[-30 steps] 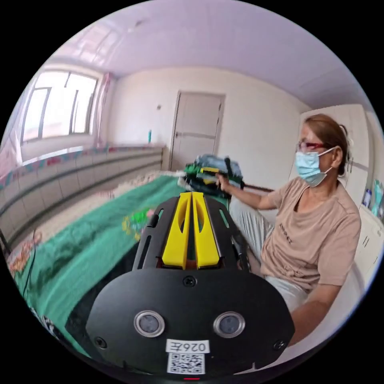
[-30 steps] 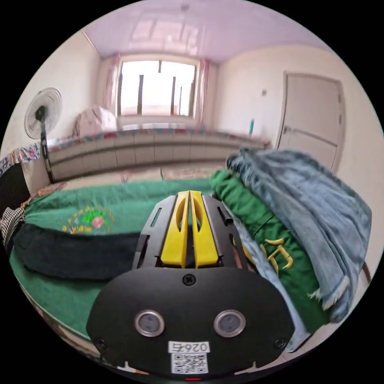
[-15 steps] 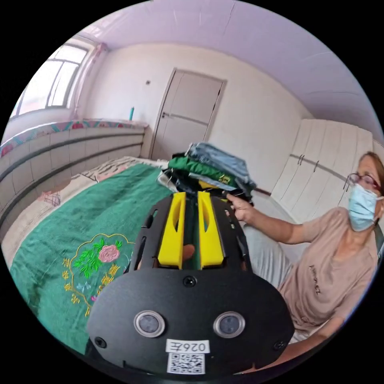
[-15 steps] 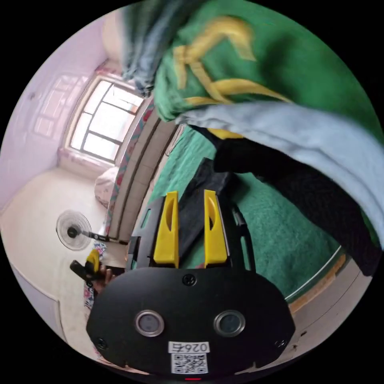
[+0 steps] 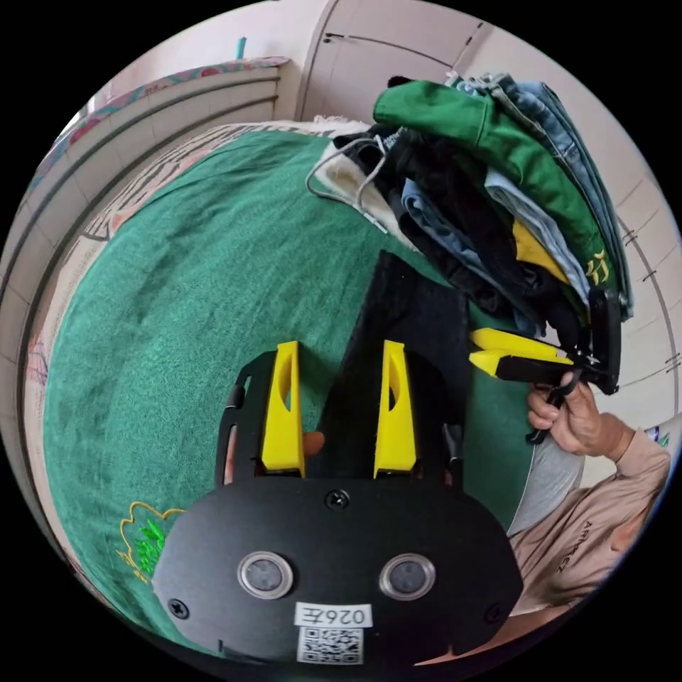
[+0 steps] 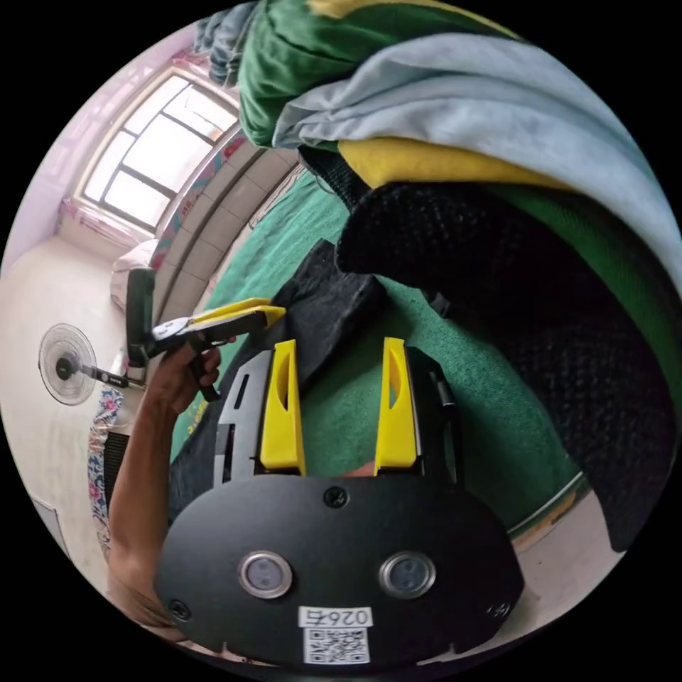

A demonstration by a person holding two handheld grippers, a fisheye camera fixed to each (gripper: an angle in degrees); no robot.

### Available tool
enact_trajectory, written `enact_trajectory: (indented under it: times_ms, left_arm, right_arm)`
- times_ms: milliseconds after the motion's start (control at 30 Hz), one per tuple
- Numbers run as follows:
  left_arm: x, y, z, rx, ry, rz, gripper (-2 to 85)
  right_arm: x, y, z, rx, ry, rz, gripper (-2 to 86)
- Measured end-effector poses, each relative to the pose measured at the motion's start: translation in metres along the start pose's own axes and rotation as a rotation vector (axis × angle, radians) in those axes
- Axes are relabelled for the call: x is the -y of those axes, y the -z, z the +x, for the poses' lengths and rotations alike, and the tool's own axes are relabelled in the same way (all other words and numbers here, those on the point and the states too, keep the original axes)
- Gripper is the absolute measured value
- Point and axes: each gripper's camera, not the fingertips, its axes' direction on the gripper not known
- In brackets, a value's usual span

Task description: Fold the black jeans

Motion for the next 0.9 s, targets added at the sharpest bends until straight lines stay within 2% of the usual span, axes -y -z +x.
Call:
enact_trajectory:
  times_ms: [167,233,333,467,667,900]
  left_arm:
    - [0.012,-0.005,0.004,0.036,-0.107,-0.031,10.8]
    - [0.017,-0.009,0.003,-0.06,-0.156,-0.037,4.5]
    - [0.022,-0.016,-0.002,-0.119,-0.171,-0.058,2.5]
    - [0.02,-0.011,-0.018,-0.184,-0.144,-0.029,1.4]
    - [-0.007,0.036,-0.035,-0.25,-0.13,0.112,0.9]
    - [-0.132,0.157,-0.061,-0.288,-0.174,0.355,0.8]
  right_arm:
    - [0.009,-0.004,-0.007,0.017,-0.051,0.031,13.2]
    - [0.015,-0.009,-0.021,-0.028,-0.018,0.029,9.6]
    - [0.027,-0.015,-0.028,-0.064,0.006,0.0,1.3]
    - [0.04,-0.007,-0.024,0.103,0.005,-0.025,-1.1]
    - [0.037,0.041,-0.072,0.276,0.12,0.126,-1.5]
    - [0.0,0.089,-0.21,0.498,0.49,0.208,-1.5]
